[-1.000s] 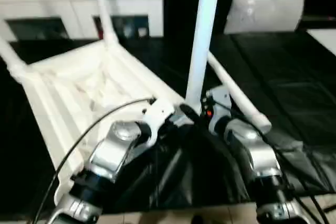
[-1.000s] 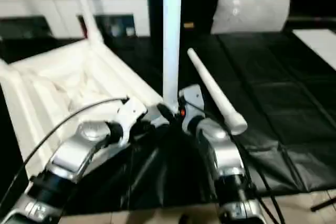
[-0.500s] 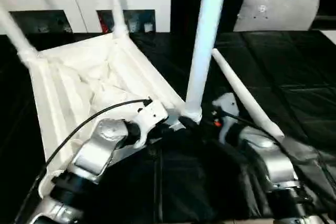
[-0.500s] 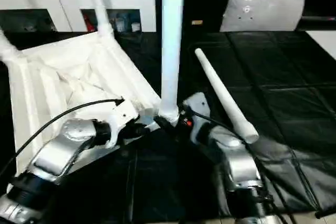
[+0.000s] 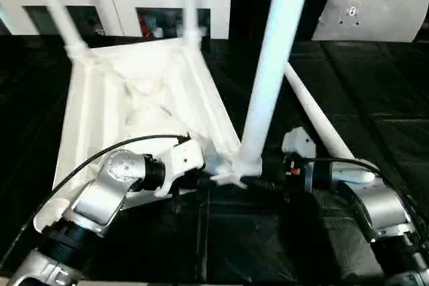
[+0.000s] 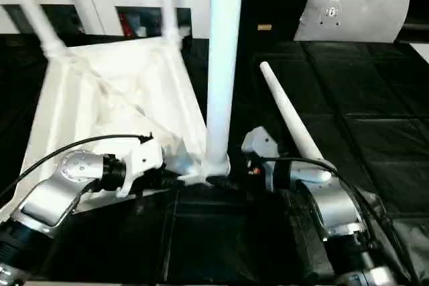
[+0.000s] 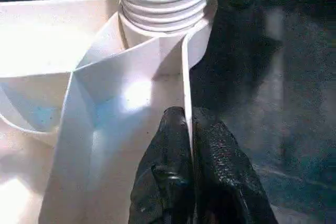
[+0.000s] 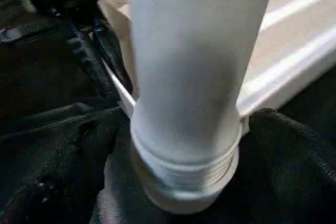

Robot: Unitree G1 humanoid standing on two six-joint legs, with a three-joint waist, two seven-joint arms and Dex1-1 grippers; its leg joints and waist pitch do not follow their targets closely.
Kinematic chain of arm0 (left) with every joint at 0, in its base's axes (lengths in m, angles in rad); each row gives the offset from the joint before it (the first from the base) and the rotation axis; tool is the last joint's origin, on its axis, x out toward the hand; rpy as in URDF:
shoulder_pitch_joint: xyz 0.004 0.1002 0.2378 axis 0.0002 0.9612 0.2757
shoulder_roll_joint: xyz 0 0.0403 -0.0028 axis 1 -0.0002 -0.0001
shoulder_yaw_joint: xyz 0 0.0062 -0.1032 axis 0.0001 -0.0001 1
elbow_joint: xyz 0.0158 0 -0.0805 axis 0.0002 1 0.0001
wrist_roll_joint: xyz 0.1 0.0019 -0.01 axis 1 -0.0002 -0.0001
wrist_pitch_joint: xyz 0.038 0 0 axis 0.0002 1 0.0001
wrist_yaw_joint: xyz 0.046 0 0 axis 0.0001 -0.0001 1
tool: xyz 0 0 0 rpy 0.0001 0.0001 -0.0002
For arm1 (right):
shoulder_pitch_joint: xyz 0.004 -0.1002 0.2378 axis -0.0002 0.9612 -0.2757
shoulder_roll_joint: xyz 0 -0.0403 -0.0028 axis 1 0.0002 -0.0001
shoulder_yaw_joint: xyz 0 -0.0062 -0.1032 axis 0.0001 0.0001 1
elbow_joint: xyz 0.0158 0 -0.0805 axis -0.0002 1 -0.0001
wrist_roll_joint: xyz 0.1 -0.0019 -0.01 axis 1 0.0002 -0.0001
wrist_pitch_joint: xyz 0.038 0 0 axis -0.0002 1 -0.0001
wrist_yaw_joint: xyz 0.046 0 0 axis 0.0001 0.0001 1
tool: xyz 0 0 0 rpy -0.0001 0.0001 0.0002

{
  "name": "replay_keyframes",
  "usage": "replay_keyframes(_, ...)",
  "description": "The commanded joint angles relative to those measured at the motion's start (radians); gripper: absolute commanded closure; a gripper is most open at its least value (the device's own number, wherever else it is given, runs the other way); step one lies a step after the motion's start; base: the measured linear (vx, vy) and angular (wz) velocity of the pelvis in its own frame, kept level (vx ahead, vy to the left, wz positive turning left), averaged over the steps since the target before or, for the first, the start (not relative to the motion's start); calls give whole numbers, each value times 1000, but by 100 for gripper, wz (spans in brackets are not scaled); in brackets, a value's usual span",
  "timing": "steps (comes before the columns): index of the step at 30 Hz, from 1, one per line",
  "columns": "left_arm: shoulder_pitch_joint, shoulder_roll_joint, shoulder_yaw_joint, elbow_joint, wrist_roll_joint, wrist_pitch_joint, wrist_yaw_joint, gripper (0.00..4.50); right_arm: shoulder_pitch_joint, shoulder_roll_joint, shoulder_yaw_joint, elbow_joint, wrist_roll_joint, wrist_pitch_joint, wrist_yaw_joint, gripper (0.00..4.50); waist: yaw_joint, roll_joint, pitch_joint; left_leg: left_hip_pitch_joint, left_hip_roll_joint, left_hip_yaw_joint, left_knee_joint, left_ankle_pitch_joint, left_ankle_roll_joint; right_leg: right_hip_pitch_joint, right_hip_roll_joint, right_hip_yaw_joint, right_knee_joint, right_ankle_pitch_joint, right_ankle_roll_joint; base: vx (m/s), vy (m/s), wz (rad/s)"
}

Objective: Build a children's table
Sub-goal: Rotate leg to tighten

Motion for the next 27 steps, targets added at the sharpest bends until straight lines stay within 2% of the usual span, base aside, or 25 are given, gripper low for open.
replay_keyframes(1, -14, 14, -56, 2, -12, -37, -84, 450, -35, -12, 7, 24, 21, -26, 48, 8, -1, -15, -71, -6, 16, 10, -69, -72, 107, 75, -49, 62, -79, -306, -167, 0, 0, 0)
replay_keyframes(5, -27, 28, -69, 16, -10, -65, -120, 450, -52, -23, 24, 45, 39, -27, 120, 8, 2, -13, -73, -6, 18, 10, -70, -70, 107, 75, -46, 64, -75, -261, -188, 0, 0, 0)
replay_keyframes(7, -34, 29, -69, 28, -8, -74, -130, 450, -56, -29, 33, 51, 46, -22, 143, 23, 8, -15, -74, -4, 18, 11, -70, -65, 109, 75, -46, 66, -74, -247, -192, 0, 0, 0)
replay_keyframes(9, -39, 30, -69, 37, -6, -83, -138, 450, -61, -27, 35, 56, 53, -22, 157, 36, 15, -16, -77, -8, 17, 11, -68, -43, 110, 78, -46, 67, -69, -224, -196, 0, 0, 0)
replay_keyframes(13, -41, 34, -71, 44, -7, -91, -143, 450, -71, -26, 37, 69, 58, -26, 171, 68, 17, -17, -78, -11, 16, 10, -67, -33, 110, 80, -47, 65, -67, -212, -201, 0, 0, 0)
replay_keyframes(16, -41, 36, -72, 49, -6, -98, -146, 450, -76, -28, 42, 77, 59, -32, 183, 107, 17, -18, -76, -12, 16, 10, -68, -44, 105, 80, -47, 65, -72, -245, -188, 0, 0, 0)
replay_keyframes(19, -40, 36, -73, 55, -4, -104, -147, 450, -79, -29, 51, 84, 53, -38, 198, 113, 18, -18, -76, -11, 16, 10, -68, -45, 102, 80, -46, 64, -73, -253, -182, 0, 0, 0)
replay_keyframes(20, -40, 36, -73, 55, -4, -105, -147, 450, -79, -29, 52, 85, 53, -39, 200, 121, 17, -24, -75, -13, 15, 10, -68, -46, 102, 80, -46, 64, -72, -261, -177, 0, 0, 0)
replay_keyframes(21, -40, 36, -74, 57, -3, -106, -147, 450, -79, -30, 55, 87, 52, -42, 203, 148, 18, -21, -75, -11, 16, 10, -68, -45, 102, 78, -47, 64, -74, -266, -175, 0, 0, 0)
replay_keyframes(27, -37, 37, -72, 58, -2, -104, -144, 450, -80, -27, 62, 91, 58, -38, 210, 183, 17, -23, -75, -12, 16, 10, -68, -38, 103, 79, -46, 65, -72, -250, -178, 0, 0, 0)
